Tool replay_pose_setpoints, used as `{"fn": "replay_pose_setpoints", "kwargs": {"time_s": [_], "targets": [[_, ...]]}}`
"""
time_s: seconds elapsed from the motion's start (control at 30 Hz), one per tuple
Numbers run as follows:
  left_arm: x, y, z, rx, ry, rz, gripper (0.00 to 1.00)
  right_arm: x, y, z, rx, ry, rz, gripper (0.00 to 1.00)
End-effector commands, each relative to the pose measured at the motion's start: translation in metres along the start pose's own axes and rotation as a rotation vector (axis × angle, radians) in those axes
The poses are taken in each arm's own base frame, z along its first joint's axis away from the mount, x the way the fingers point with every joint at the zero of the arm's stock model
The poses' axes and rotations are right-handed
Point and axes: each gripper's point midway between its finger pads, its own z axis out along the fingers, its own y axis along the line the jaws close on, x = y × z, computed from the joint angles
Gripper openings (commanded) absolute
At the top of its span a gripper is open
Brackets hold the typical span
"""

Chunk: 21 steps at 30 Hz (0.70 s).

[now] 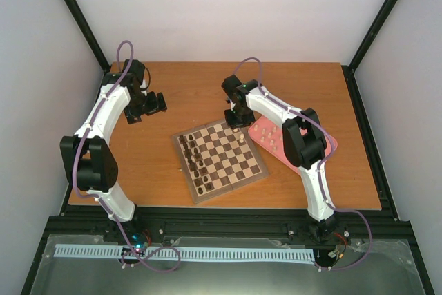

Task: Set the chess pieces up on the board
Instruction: Place the chess piece on the chessboard.

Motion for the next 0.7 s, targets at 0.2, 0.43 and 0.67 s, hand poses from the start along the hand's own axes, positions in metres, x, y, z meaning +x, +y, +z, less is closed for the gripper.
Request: {"fn": "replay_pose_setpoints", "kwargs": {"time_s": [0.2, 0.43, 0.67], "targets": [[-0.002, -0.002, -0.010, 0.010, -0.041, 0.000, 1.00, -0.027, 0.014, -0.054, -0.022, -0.148, -0.045, 0.40], [-0.002, -0.003, -0.010, 0.010, -0.040, 0.007, 1.00, -0.042, -0.013, -0.106, 0.046, -0.250, 0.002, 0.46], [-0.003, -0.005, -0.009, 0.022, -0.035, 0.013, 1.00, -0.031, -0.106, -0.110, 0.116, -0.223, 0.206, 0.46]]}}
